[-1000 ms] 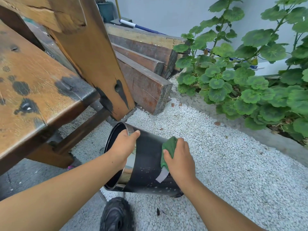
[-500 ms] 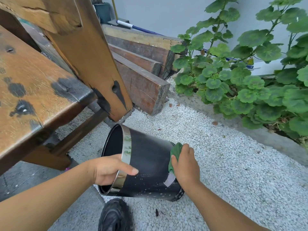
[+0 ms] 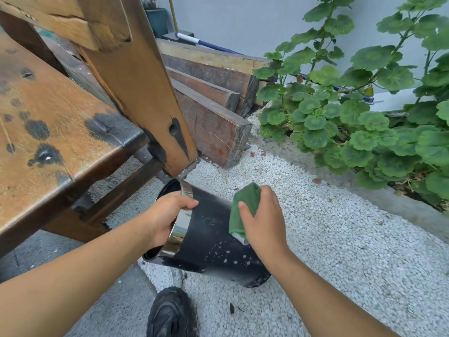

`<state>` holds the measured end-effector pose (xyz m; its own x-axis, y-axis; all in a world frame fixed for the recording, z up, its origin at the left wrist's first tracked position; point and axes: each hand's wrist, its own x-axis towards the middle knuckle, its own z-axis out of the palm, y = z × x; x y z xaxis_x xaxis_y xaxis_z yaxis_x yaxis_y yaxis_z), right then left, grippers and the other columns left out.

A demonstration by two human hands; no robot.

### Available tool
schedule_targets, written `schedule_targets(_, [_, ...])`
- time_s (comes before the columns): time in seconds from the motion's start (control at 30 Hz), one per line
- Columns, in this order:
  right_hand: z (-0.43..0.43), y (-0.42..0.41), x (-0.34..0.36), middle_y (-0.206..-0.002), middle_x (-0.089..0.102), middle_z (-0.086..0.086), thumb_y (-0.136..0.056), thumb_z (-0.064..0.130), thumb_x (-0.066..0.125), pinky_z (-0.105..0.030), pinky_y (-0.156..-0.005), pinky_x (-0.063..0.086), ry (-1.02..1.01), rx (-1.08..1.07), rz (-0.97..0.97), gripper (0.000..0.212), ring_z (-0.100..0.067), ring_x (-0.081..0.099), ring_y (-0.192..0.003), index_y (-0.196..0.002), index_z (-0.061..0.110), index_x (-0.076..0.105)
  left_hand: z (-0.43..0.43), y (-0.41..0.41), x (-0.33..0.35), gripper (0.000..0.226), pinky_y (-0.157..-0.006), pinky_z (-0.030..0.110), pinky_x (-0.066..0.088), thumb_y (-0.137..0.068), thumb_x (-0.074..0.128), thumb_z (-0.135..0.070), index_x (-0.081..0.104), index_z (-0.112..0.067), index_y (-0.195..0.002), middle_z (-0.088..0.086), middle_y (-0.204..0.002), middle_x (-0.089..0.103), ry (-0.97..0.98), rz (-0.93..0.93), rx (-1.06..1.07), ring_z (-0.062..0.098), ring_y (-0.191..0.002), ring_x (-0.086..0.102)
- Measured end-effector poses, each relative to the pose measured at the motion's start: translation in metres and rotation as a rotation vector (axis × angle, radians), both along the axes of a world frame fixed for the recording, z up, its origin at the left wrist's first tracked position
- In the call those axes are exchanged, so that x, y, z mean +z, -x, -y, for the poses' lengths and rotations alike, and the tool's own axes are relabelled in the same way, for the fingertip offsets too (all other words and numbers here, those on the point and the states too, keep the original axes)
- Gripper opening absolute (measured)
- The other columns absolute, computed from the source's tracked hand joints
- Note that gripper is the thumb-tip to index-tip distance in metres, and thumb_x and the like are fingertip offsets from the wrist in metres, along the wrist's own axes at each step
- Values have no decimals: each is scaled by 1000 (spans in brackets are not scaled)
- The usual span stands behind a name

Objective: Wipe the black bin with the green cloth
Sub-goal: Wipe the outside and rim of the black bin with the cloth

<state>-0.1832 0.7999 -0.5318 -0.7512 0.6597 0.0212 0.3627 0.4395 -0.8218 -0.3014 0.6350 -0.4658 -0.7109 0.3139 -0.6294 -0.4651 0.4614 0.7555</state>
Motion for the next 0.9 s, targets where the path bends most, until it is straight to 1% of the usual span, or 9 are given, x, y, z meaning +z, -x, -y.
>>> schedule_targets(0.07, [10, 0, 16, -101, 48, 16, -93, 40, 61, -14, -58, 37, 53, 32, -70, 26, 3, 53, -82, -111, 32, 43, -10, -3, -2, 12, -103, 31, 35, -91, 61, -18, 60, -10, -101, 0, -120, 55, -21, -13, 71, 17, -114, 45])
schedule_targets(0.13, [21, 0, 28, -99, 48, 18, -92, 41, 61, -18, -60, 42, 59, 78, -119, 25, 2, 54, -84, -108, 34, 43, -24, -8, -3, 13, -67, 9, 50, -95, 60, -21, 61, -13, -105, -7, -106, 54, -60, 13, 137, 7, -93, 51])
schedule_targets(0.2, [31, -2, 36, -101, 47, 17, -91, 42, 60, -26, -66, 50, 36, 130, -146, 26, -2, 54, -87, -108, 35, 41, -33, -12, -5, 13, -38, 13, 46, -96, 58, -24, 64, -14, -92, -5, -89, 63, -49, 33, 187, 7, -70, 63])
schedule_targets(0.33, [45, -2, 39, -110, 44, 11, -92, 45, 58, -34, -70, 51, -55, 181, -109, 35, -12, 54, -91, -116, 29, 38, -43, -17, -5, 27, -41, 23, 51, -98, 52, -22, 70, -6, -85, 8, -66, 72, -82, 67, 196, 17, -50, 70])
schedule_targets(0.6, [40, 0, 26, -113, 45, 4, -92, 43, 59, -29, -62, 44, -203, 171, -57, 40, -19, 56, -95, -119, 23, 37, -51, -17, 2, 22, -37, 17, 44, -95, 53, -34, 66, -19, -87, 3, -76, 64, -15, 69, 301, 13, -43, 59])
schedule_targets(0.67, [32, -1, 18, -112, 46, 3, -93, 42, 58, -29, -61, 44, -223, 156, -15, 40, -19, 57, -93, -120, 22, 37, -52, -15, 3, 24, -61, 23, 56, -99, 51, -35, 60, -22, -116, 5, -109, 65, -2, 26, 293, 22, -87, 70])
schedule_targets(0.73, [23, -1, 10, -111, 45, 3, -94, 41, 58, -28, -59, 41, -216, 130, 41, 39, -19, 56, -90, -120, 22, 36, -49, -11, 2, 49, -105, 37, 38, -101, 49, -36, 41, -19, -146, 6, -152, 42, 10, -2, 245, 27, -138, 40])
schedule_targets(0.8, [14, 0, 1, -110, 45, 3, -94, 41, 58, -26, -58, 37, -197, 102, 104, 39, -17, 55, -86, -120, 22, 36, -46, -6, 1, 56, -115, 42, 23, -101, 48, -37, 33, -16, -151, 5, -161, 29, 8, -4, 216, 26, -147, 24])
schedule_targets(0.9, [1, 2, -11, -106, 46, 4, -94, 40, 59, -24, -54, 34, -191, 81, 175, 37, -14, 53, -79, -117, 22, 36, -43, 0, 0, 55, -114, 40, 24, -101, 48, -37, 35, -15, -150, 4, -160, 30, 16, -19, 198, 25, -146, 25])
